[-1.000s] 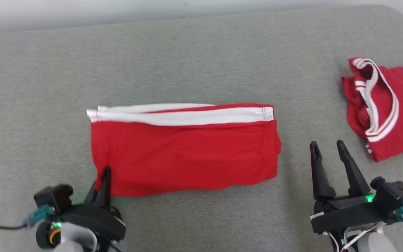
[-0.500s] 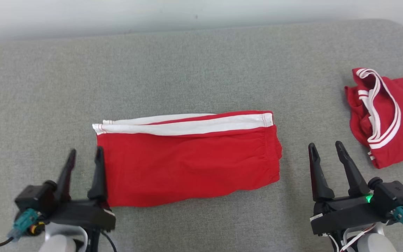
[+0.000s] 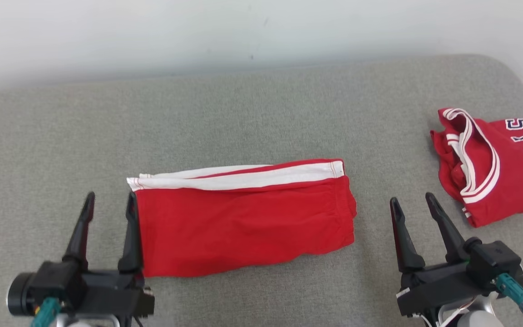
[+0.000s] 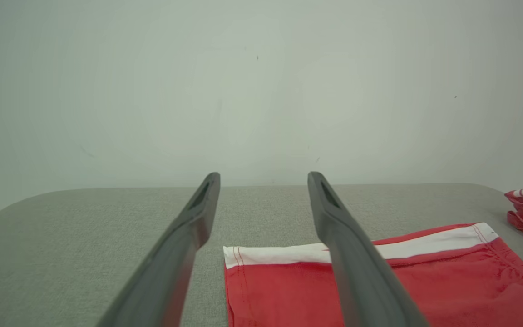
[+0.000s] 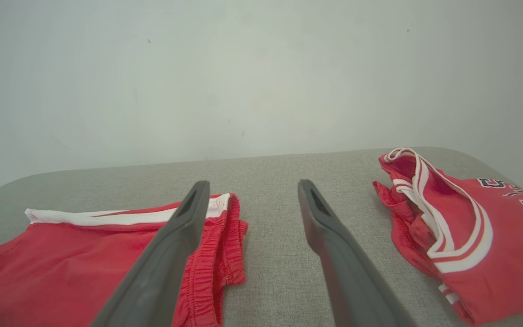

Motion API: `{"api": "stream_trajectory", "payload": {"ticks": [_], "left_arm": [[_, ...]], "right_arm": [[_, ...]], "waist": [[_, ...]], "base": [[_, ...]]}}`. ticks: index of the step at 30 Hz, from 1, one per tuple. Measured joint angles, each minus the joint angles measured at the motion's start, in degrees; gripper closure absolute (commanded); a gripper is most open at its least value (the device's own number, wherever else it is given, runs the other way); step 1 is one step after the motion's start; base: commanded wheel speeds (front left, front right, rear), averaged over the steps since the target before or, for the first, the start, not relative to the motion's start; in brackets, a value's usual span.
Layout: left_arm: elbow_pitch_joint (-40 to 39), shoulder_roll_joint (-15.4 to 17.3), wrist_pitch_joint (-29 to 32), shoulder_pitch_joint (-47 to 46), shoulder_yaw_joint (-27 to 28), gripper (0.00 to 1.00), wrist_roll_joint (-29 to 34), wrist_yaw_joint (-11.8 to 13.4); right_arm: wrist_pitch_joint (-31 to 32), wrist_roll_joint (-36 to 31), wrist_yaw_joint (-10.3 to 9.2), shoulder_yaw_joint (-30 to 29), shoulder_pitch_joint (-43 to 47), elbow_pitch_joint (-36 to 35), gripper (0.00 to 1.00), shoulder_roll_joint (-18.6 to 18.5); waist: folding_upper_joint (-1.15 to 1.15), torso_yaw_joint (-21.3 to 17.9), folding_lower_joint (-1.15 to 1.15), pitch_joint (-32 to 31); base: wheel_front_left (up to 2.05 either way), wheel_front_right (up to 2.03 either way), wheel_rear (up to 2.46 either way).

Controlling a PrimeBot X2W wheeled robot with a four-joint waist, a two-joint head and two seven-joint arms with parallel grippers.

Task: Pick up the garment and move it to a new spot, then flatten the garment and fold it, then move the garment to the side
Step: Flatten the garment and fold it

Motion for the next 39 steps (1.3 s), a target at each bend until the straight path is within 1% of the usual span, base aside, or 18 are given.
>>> {"api": "stream_trajectory", "payload": {"ticks": [4, 12, 24, 29, 34, 38, 39], "left_arm": [[-1.77, 0.21, -0.04, 3.0, 0.09, 0.0, 0.8, 0.47], [-0.2, 0.88, -0.15, 7.38, 0.11, 0.0, 0.8, 0.45], [0.66, 1.18, 0.35, 7.14, -0.31, 0.0, 0.56, 0.38], [0.41, 0.94, 0.53, 6.54, -1.1, 0.0, 0.6, 0.23], [0.15, 0.43, 0.57, 5.56, -1.98, 0.0, 0.87, 0.2], [0.21, -0.25, 0.51, 4.32, -3.0, 0.0, 1.1, -0.16], [0.36, -0.45, 0.49, 3.99, -3.15, 0.0, 1.1, -0.58]], "right_arm": [[0.45, -1.46, 0.0, -0.32, 1.4, -0.29, 0.0, -0.05], [1.9, -3.87, 0.0, -0.93, 4.2, -0.79, 0.0, 0.18], [2.92, -3.66, 0.01, -1.68, 5.33, -1.97, 0.0, 0.66], [3.38, -2.79, 0.0, -2.47, 5.36, -1.86, 0.0, 0.55], [3.85, -1.78, 0.0, -2.75, 3.2, 1.52, 0.0, -0.65], [3.74, -0.79, 0.0, -2.01, -0.68, 7.51, 0.0, -1.89], [3.52, -0.66, 0.0, -1.77, -1.63, 9.22, 0.0, -2.2]], "waist": [[0.0, 0.32, 0.0, -1.48], [0.0, 1.09, 0.0, -4.27], [0.0, 1.85, 0.0, -4.22], [0.0, 3.06, 0.0, -3.77], [0.0, 5.38, 0.01, -2.8], [0.0, 7.43, 0.01, -1.48], [0.0, 7.92, 0.01, -1.08]], "base": [[0.0, 0.0, 0.0], [0.0, 0.0, 0.0], [0.0, 0.0, 0.0], [0.0, 0.0, 0.0], [0.0, 0.0, 0.0], [0.0, 0.0, 0.0], [0.0, 0.0, 0.0]]}}
